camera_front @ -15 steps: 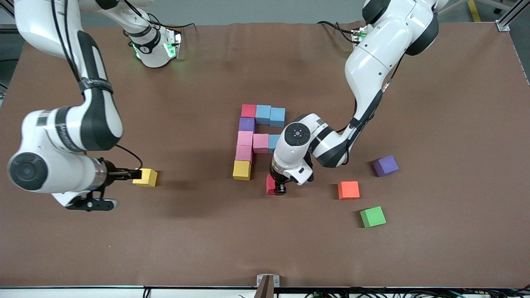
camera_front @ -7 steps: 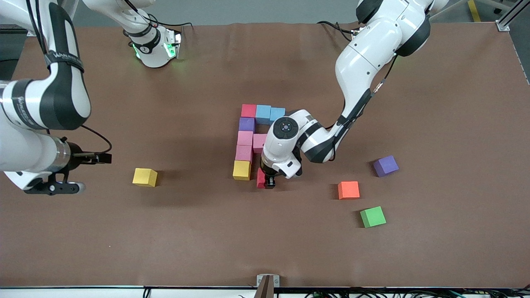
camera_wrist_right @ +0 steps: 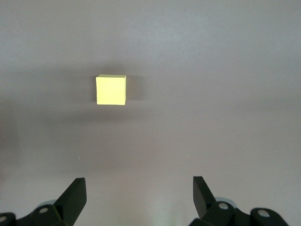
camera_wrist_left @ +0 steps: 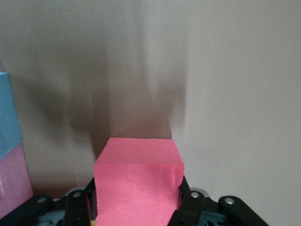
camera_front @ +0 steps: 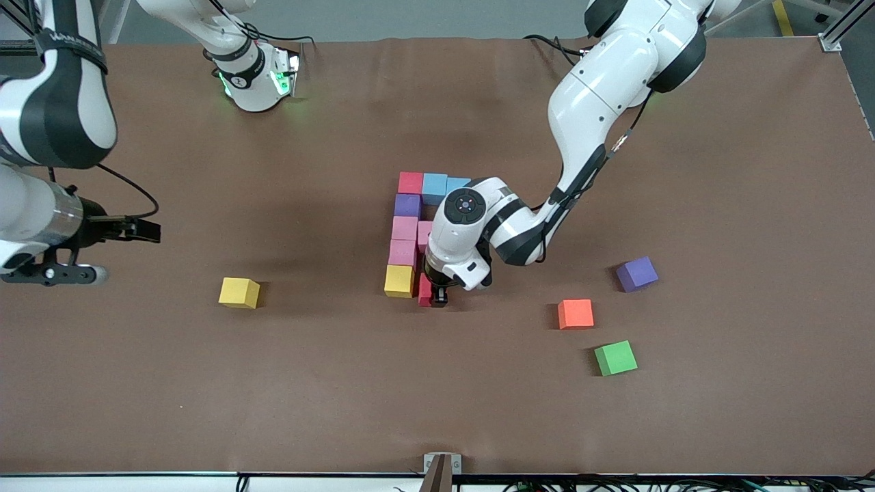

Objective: Arrange 11 blocks into digit 3
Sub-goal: 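Carry the red cube centerward with the left gripper while the right gripper withdraws, then lower the red cube beside the yellow cube and open the left gripper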

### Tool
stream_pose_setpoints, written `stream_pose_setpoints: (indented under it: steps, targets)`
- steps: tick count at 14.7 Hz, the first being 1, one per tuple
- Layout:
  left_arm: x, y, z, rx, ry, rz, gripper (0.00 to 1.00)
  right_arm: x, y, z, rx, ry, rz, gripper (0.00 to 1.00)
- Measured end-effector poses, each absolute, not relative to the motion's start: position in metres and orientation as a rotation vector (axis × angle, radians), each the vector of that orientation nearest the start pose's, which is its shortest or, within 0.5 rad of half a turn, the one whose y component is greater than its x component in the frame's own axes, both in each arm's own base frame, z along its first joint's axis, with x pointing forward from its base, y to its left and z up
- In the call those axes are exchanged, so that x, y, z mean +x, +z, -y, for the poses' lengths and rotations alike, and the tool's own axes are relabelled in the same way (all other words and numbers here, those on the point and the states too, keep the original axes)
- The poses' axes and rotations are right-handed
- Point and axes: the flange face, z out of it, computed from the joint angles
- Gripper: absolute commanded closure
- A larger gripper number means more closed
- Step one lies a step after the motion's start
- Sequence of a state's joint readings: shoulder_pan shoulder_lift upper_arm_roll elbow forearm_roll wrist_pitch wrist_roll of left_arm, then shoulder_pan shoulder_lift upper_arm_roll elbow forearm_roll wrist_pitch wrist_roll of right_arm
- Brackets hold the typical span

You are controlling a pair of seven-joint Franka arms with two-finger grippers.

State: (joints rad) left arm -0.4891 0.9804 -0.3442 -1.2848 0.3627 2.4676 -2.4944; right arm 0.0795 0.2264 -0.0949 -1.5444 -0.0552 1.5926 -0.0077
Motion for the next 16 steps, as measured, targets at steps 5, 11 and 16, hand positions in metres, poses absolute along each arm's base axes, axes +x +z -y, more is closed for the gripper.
stream_pose_setpoints:
  steps: [5, 11, 16]
  targets:
    - [0.567, 0.197, 0.522, 2.016, -0.046, -2.038, 0.53, 0.599, 0.545, 0.035, -3.196, 0.183, -0.006, 0.0]
    - [0.565, 0.194, 0.523, 2.015, -0.05, -2.033, 0.17, 0.591, 0.567, 0.032, -3.196, 0.123, 0.001, 0.0]
    - [0.563, 0.187, 0.525, 2.017, -0.057, -2.031, 0.0, 0.59, 0.566, 0.033, -3.194, 0.142, 0.0, 0.0]
